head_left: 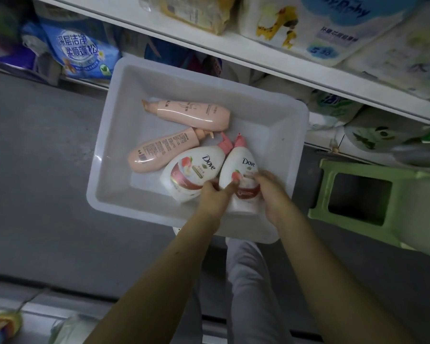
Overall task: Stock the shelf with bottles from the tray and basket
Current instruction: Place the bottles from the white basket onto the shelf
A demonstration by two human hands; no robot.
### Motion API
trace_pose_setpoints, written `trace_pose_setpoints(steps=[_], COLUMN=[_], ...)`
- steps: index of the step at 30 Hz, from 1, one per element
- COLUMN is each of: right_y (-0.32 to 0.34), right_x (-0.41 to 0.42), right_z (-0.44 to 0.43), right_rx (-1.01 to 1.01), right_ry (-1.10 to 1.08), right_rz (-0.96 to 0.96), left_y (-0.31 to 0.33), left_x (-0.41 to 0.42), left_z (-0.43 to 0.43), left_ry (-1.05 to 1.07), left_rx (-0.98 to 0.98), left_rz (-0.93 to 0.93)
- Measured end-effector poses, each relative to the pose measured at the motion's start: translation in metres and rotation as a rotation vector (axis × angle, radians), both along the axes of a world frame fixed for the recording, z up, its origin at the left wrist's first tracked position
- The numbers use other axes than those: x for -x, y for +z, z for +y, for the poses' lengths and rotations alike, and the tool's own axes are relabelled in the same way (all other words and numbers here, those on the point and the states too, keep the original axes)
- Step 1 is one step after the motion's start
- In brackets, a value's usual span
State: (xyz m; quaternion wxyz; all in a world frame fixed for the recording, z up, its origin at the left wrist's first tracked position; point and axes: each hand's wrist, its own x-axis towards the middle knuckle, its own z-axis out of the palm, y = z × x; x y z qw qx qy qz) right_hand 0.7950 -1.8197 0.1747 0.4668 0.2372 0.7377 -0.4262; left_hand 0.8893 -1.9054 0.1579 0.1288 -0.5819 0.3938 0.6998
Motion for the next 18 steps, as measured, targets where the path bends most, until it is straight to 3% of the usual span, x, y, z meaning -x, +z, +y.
trace_pose_setpoints(steps=[4, 9, 14, 18], right_y=[0.004, 0.029, 0.103, 0.182], right_x=[-0.011, -0.023, -0.037, -0.044], right_z=[0.0, 0.008, 0.003, 0.007], right_rx=[0.056, 0.183, 0.326, 0.572], right_ry=[-0.031, -0.106, -0.113, -0.214], right_rz=[-0.036, 0.063, 0.07, 0.085], left_y=[0.003, 0.042, 0.123, 0.198], left_x=[-0.002, -0.018, -0.036, -0.04], left_z=[-0.008, -0.033, -0.049, -0.047], left_ry=[0.022, 0.03, 0.02, -0.1], left_rx=[-0.028, -0.091, -0.13, 0.024], left_rz=[0.055, 0.189, 0.379, 0.499])
